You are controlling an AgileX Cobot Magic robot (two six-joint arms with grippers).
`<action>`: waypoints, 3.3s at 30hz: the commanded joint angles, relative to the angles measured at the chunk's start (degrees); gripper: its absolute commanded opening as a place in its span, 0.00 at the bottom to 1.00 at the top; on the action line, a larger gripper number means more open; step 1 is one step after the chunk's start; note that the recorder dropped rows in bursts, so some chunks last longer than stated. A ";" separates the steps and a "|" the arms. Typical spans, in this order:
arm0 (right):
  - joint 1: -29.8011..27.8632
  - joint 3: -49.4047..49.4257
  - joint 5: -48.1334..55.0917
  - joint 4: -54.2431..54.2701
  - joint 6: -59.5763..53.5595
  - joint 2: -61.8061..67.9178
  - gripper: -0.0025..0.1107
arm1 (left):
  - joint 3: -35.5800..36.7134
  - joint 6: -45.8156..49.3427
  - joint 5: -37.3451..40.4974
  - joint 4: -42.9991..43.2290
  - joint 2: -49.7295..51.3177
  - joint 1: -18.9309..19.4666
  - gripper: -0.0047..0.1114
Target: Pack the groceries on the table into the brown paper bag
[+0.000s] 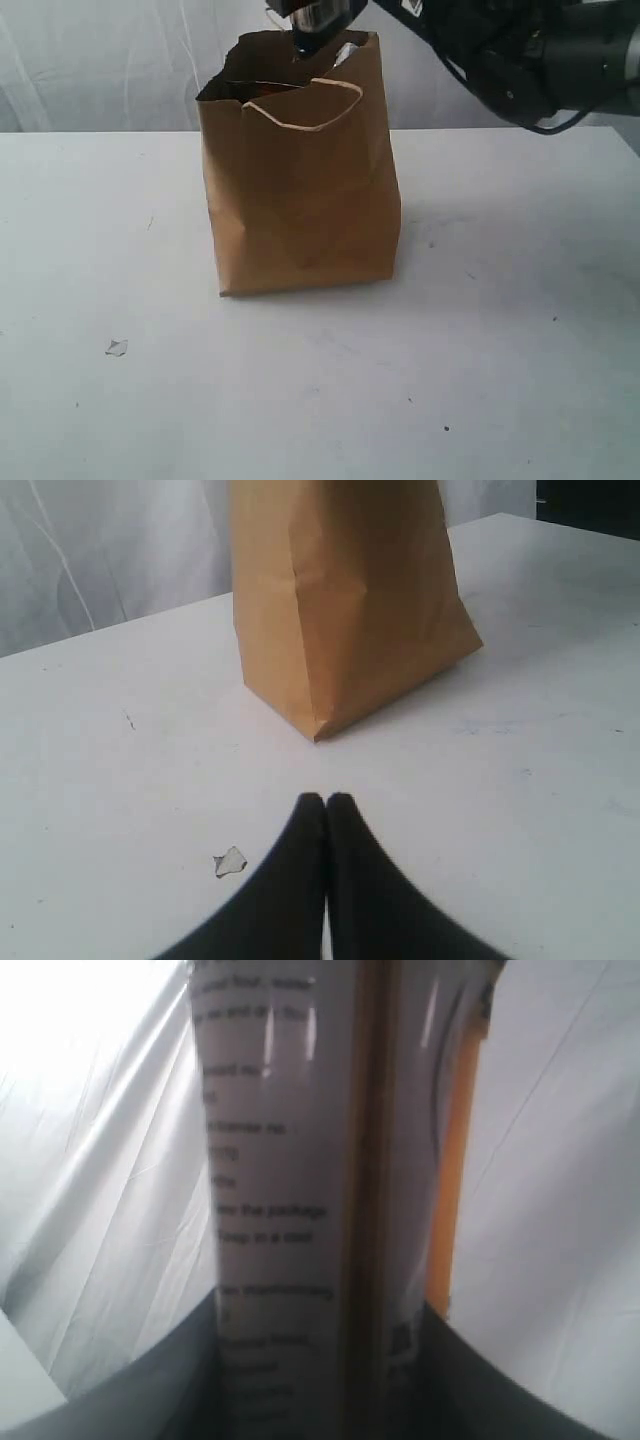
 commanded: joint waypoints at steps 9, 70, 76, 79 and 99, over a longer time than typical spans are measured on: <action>0.09 -1.93 4.69 -5.31 4.15 2.08 0.02 | 0.15 0.00 -0.04 -0.21 -0.27 -0.25 0.04; 5.86 5.33 29.06 -5.74 4.06 -3.30 0.02 | 0.15 0.00 -0.04 -0.21 -0.27 -0.25 0.04; 5.86 7.85 27.87 -5.50 -4.08 -3.30 0.02 | 0.15 0.00 -0.04 -0.21 -0.27 -0.25 0.04; 5.74 8.14 26.49 -4.44 -4.38 -3.30 0.02 | 0.15 0.00 -0.04 -0.21 -0.27 -0.25 0.04; 1.78 6.62 31.27 6.16 -13.15 -3.59 0.02 | 0.15 0.00 -0.04 -0.21 -0.27 -0.25 0.04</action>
